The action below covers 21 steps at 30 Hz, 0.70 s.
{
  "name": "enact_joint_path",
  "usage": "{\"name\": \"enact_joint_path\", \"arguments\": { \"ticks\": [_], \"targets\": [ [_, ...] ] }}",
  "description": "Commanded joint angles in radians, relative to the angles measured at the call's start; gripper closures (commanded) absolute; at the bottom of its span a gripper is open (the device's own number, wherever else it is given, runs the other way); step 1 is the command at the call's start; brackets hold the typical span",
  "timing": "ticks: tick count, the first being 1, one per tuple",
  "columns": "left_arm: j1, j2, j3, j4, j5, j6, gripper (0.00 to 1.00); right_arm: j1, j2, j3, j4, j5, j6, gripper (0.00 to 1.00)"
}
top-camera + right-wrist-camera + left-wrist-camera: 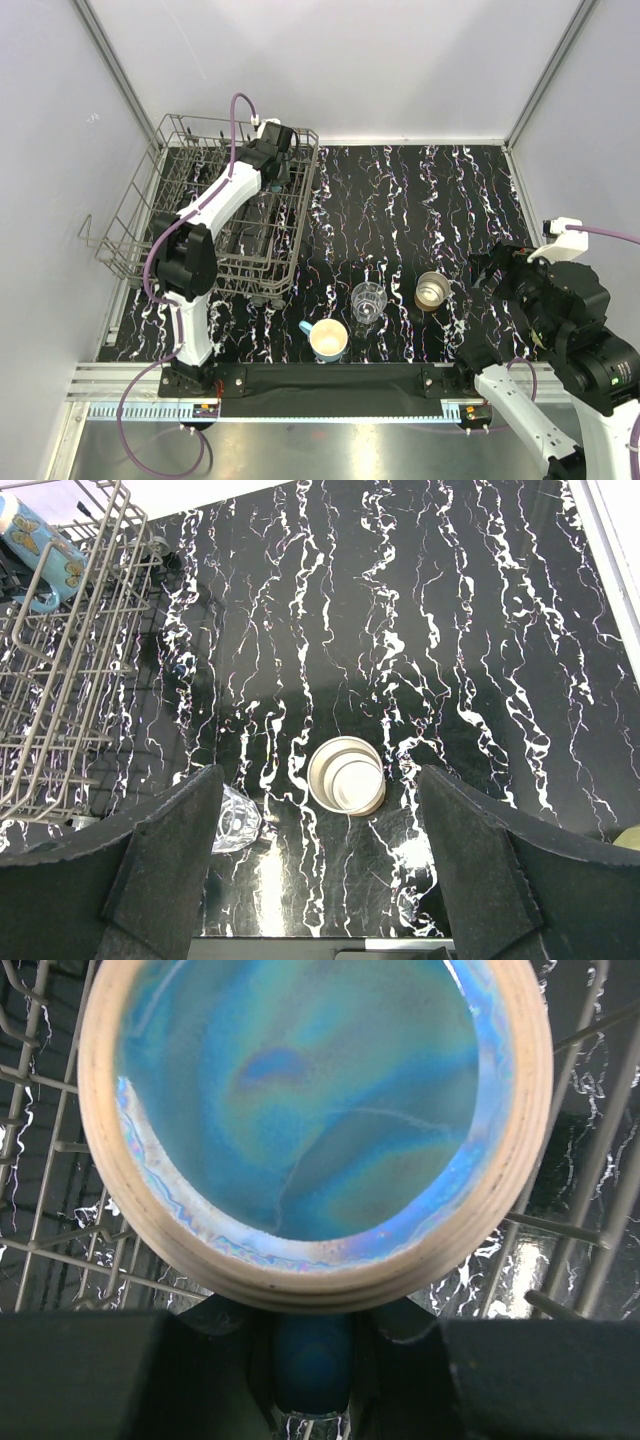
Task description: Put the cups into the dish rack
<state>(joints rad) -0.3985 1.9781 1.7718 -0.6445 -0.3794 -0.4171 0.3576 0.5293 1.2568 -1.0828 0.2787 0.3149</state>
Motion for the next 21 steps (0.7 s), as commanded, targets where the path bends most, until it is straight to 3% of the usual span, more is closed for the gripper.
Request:
{"name": "enact_joint_path", "arguments": {
  "ticks": [1,16,21],
  "targets": [
    [0.015,-0.027,0.026,0.143,-0.038,-0.014,1.0,0.004,0.021,0.024,0.027,0.008,0.015,0.14],
    [0.029,0.048,0.052,0.092,0.011,-0.043,1.0,0.004,0.032,0.004,0.05,-0.004,0.024,0.14],
    [0.03,0.067,0.055,0.077,0.025,-0.058,0.91,0.004,0.032,0.004,0.049,-0.003,0.013,0.14]
  ]
}}
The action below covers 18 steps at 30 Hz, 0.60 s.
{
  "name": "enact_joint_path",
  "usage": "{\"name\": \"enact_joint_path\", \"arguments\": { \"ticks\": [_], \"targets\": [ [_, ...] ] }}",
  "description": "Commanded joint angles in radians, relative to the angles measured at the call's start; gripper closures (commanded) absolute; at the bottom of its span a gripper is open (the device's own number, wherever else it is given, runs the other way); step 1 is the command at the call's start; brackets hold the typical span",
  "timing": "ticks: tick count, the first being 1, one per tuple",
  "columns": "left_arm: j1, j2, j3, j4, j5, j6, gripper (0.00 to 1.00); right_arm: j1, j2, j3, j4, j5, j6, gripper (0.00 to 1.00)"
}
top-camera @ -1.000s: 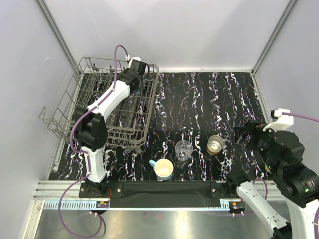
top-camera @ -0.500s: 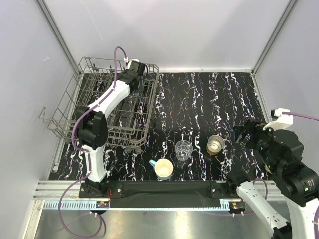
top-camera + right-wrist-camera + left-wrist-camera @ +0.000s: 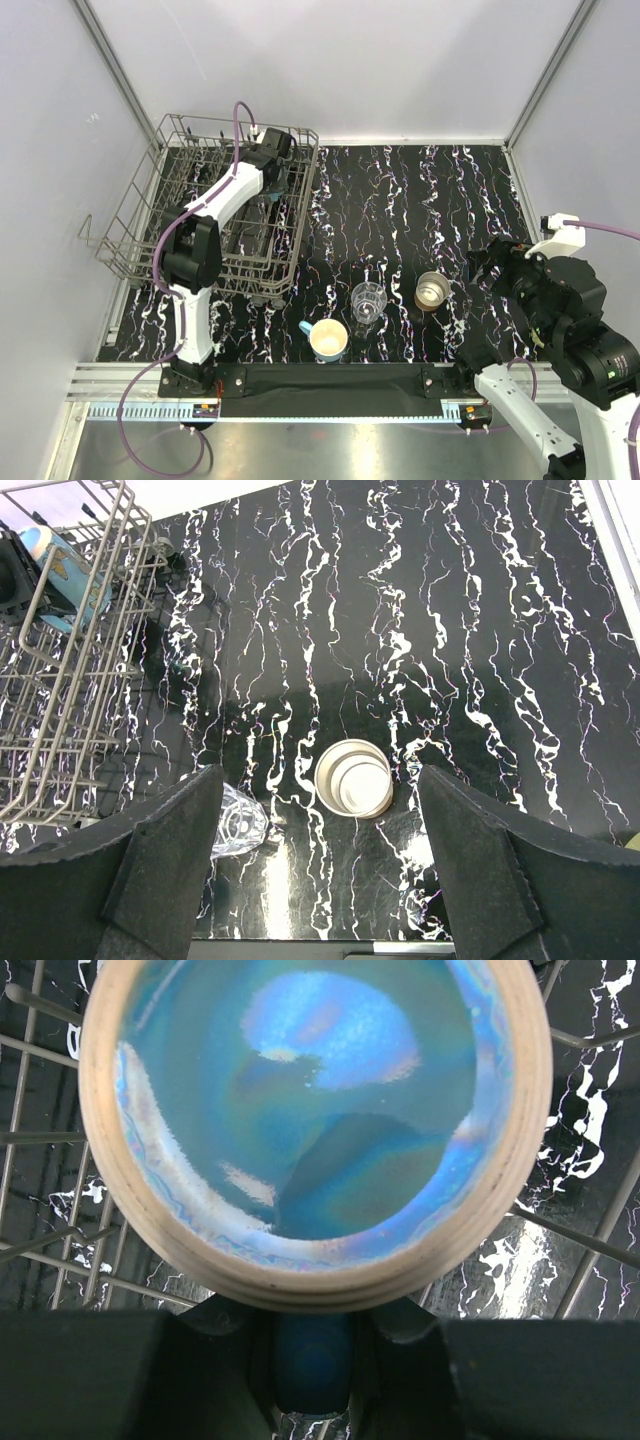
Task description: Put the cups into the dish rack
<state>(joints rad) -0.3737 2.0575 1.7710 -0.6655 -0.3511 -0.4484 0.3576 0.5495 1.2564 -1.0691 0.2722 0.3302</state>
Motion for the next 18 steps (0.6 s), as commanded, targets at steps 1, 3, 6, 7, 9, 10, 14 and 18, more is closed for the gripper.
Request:
{"name": "enact_joint_path", "arguments": {
  "ticks": [1,3,6,7,9,10,14,18],
  "targets": [
    [0.005,-0.008,0.057,0.09,-0.003,-0.029,0.88,0.004,0.013,0.009,0.032,0.008,-0.013,0.14],
    [0.007,-0.007,0.058,0.084,0.0,-0.032,0.79,0.004,0.016,0.014,0.024,0.018,-0.023,0.14],
    [0.01,-0.01,0.054,0.069,0.0,-0.049,0.63,0.004,0.013,0.018,0.024,0.027,-0.033,0.14],
    [0.012,-0.01,0.054,0.063,-0.002,-0.056,0.53,0.004,0.01,0.014,0.024,0.021,-0.031,0.13],
    [0.013,-0.01,0.062,0.047,0.003,-0.075,0.46,0.004,0.012,0.009,0.032,0.013,-0.031,0.13],
    [0.013,-0.01,0.065,0.047,0.009,-0.075,0.44,0.004,0.015,0.009,0.034,0.009,-0.034,0.13],
    [0.013,-0.019,0.1,0.03,0.009,-0.085,0.37,0.004,0.018,0.009,0.038,-0.001,-0.046,0.13],
    [0.012,-0.039,0.136,0.0,0.011,-0.099,0.35,0.004,0.02,0.006,0.044,-0.01,-0.053,0.13]
  ]
}}
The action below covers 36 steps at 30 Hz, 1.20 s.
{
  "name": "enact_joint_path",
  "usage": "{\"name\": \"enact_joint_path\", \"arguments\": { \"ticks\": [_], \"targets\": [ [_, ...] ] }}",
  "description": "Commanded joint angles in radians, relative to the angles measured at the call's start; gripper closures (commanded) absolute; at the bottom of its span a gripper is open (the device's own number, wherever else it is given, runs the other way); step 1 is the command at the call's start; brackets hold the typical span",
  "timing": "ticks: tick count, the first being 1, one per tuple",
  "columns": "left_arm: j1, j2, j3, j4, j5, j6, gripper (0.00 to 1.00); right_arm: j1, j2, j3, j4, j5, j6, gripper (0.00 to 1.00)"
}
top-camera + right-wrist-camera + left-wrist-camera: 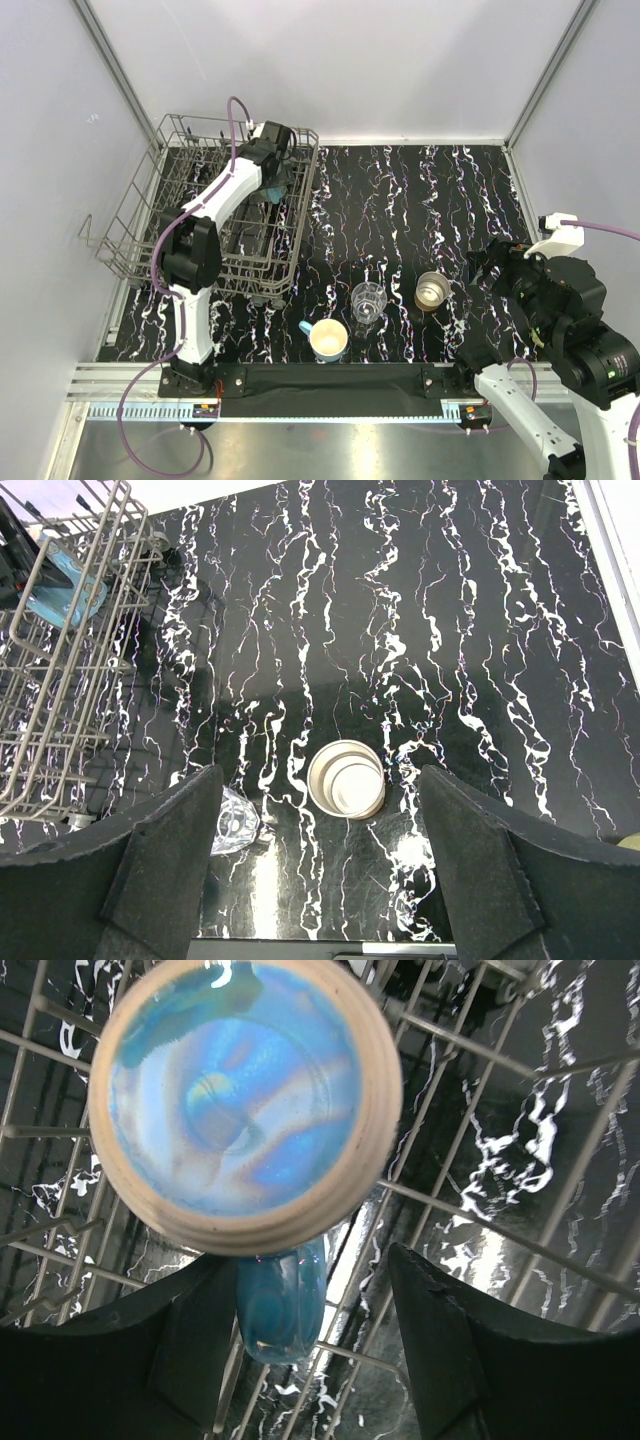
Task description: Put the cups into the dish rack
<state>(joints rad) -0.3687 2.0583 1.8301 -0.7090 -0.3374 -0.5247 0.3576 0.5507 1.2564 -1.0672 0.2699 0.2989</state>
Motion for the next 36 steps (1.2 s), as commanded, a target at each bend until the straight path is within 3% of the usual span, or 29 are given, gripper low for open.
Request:
{"name": "enact_joint_path", "arguments": {
  "ticks": [1,13,16,17,21,24,31,36],
  "targets": [
    [0.007,-0.046,0.081,0.04,-0.005,-0.026,0.35,0.004,0.015,0.006,0.044,-0.014,-0.023,0.13],
    [0.002,-0.216,0.103,-0.089,-0.043,-0.116,0.25,0.004,0.037,0.001,0.047,-0.086,-0.02,0.13],
    [-0.004,-0.314,0.043,-0.098,-0.054,-0.15,0.23,0.004,0.057,-0.002,0.042,-0.127,-0.018,0.13],
    [-0.006,-0.34,-0.001,-0.093,-0.051,-0.161,0.11,0.004,0.061,-0.003,0.044,-0.138,-0.02,0.13],
    [-0.006,-0.47,-0.103,-0.066,-0.019,-0.164,0.09,0.004,0.087,-0.006,0.036,-0.132,0.014,0.07],
    [-0.004,-0.573,-0.159,-0.078,0.0,-0.173,0.01,0.004,0.139,0.018,-0.008,-0.106,0.072,0.04],
    [-0.004,-0.814,-0.282,-0.069,0.098,-0.17,0.01,0.004,0.366,0.126,-0.221,-0.222,0.121,0.0],
    [-0.003,-0.976,-0.388,-0.067,0.247,-0.077,0.01,0.004,0.381,0.14,-0.249,-0.193,0.163,0.0]
  ]
}}
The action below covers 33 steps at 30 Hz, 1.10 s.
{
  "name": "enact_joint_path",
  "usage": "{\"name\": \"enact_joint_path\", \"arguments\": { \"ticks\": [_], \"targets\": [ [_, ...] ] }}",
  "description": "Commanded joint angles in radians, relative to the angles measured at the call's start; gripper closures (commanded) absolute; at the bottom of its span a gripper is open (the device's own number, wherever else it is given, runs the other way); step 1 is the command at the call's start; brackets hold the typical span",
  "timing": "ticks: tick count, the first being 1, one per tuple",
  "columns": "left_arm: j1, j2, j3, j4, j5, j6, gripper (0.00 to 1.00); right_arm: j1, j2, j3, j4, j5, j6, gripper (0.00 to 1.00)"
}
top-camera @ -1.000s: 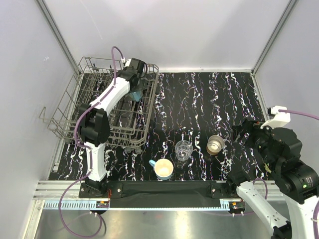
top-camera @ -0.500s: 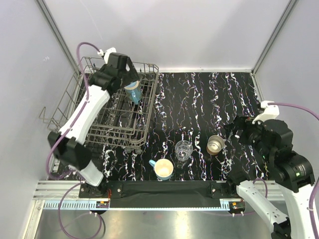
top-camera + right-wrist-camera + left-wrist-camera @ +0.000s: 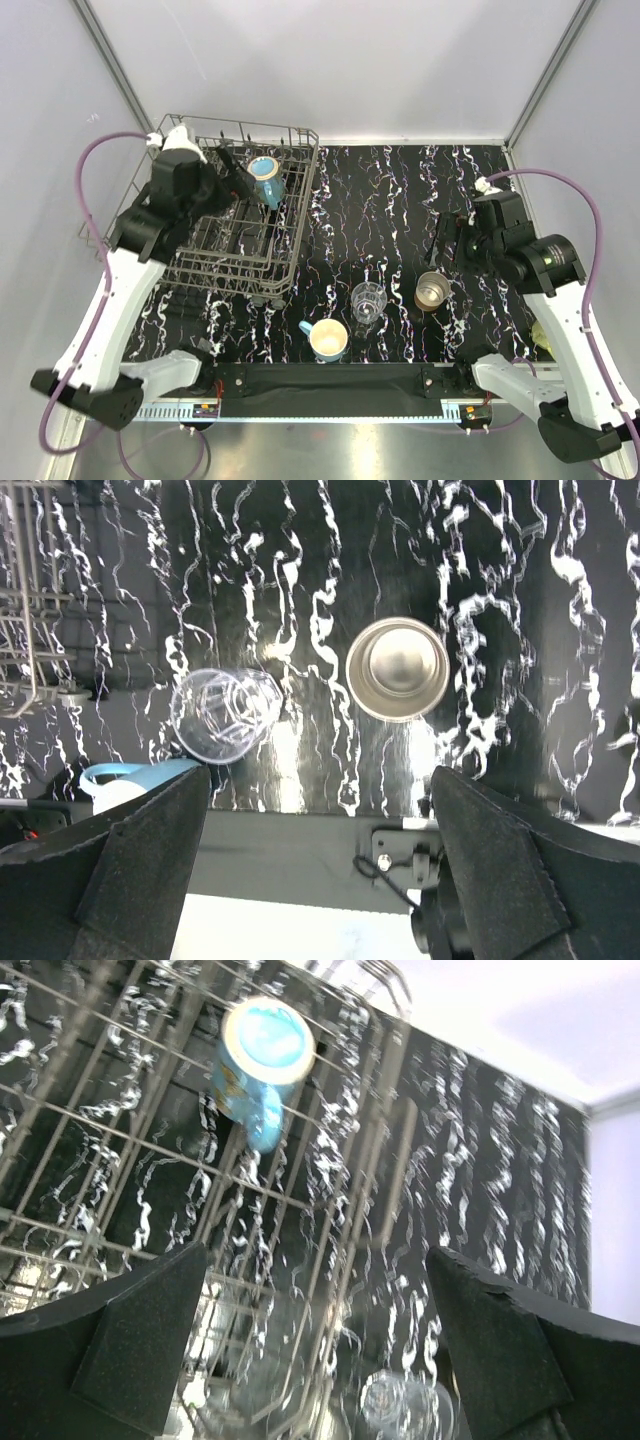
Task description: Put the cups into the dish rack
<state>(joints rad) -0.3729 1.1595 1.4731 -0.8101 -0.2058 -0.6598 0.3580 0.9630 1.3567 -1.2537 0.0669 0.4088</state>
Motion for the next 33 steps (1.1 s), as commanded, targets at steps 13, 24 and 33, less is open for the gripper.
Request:
{"name": "enact_joint_path", "arguments": {
  "ticks": [13,24,33],
  "targets": [
    [0.011,-0.077,0.036,-0.179,0.269,0.141,0.03,-0.049,0.066,-0.005,-0.242,0.491,0.341,0.01],
    [-0.038,-0.169,-0.132,-0.149,0.474,0.048,0.11,-0.558,0.172,-0.074,-0.075,0.425,0.167,0.05],
    [-0.15,-0.195,-0.114,-0.153,0.476,0.083,0.13,-0.685,0.226,-0.134,0.037,0.538,0.139,0.1]
  ]
}}
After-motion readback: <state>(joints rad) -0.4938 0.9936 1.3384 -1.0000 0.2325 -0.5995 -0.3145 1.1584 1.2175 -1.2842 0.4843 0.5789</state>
